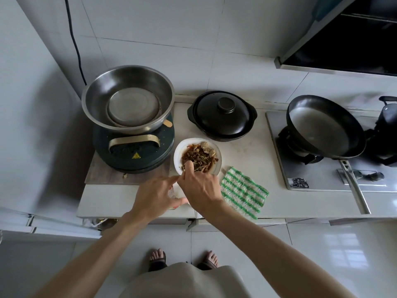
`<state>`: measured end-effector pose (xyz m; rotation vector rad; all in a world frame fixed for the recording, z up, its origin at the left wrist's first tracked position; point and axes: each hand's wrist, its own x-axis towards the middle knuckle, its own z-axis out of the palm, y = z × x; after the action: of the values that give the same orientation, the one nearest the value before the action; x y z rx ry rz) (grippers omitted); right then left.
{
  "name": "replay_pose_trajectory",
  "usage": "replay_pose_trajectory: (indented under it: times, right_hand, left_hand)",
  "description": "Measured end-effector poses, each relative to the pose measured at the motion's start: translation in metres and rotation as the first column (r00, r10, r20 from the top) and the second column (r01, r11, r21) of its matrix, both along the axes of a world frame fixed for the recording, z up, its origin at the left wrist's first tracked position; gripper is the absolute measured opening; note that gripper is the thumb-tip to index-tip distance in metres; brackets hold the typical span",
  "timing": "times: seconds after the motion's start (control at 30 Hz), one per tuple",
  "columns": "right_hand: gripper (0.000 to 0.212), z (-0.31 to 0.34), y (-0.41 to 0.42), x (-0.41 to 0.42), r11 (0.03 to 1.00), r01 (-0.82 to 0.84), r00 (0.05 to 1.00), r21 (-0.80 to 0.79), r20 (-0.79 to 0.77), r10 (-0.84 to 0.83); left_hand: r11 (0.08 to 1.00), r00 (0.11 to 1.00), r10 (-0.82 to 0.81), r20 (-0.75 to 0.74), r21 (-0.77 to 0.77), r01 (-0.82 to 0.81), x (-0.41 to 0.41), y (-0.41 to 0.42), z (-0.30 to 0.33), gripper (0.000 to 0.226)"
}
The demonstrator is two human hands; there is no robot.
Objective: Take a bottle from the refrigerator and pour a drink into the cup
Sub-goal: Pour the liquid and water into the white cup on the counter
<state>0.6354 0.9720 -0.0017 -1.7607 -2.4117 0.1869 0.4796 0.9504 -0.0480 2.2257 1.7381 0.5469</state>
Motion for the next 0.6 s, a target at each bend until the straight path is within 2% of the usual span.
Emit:
replay_pose_trajectory:
  times: [0.07,0.13,0.23,0.3,0.4,0.5,0.6]
  right_hand:
    - [0.011,0.001,-0.003,-0.007,1.0,-0.002,0.999,-0.001,0.036,0.002]
    - [0.012,0.0,-0.005,-0.013,1.0,-0.01,0.998,0.008,0.068,0.009]
    - [0.015,-0.013,-0.001,-0.016,0.998,-0.032,0.997,-0.052,0.063,0.035]
    - [0.027,-0.019,0.004,-0.013,0.988,-0.002,0.999,-0.155,-0.043,-0.005]
    - [0.041,-0.024,0.001,-0.001,0.974,0.05,0.984,-0.219,-0.156,-0.086]
    - [0.032,-0.039,-0.011,0.027,0.948,0.1,0.968,-0.301,-0.189,-0.162]
    - [0.031,-0.065,-0.032,0.057,0.89,0.201,0.944,-0.41,-0.163,-0.288]
  left_hand:
    - [0.999,0.997,0.041,-0.069,0.032,-0.039,0.002,-0.004,-0.011,0.058]
    - [0.997,0.99,0.068,-0.121,0.042,-0.063,0.002,-0.008,-0.021,0.061]
    - [0.993,0.986,0.122,-0.111,0.011,-0.122,0.002,-0.012,-0.033,0.06]
    - [0.985,0.985,0.161,-0.061,-0.047,-0.164,0.0,-0.013,-0.039,0.061]
    - [0.952,0.966,0.253,0.051,-0.192,-0.239,-0.01,-0.008,-0.046,0.055]
    - [0.918,0.945,0.296,0.136,-0.315,-0.242,-0.023,0.0,-0.052,0.05]
    - [0.924,0.936,0.275,0.22,-0.33,-0.194,-0.029,0.003,-0.061,0.051]
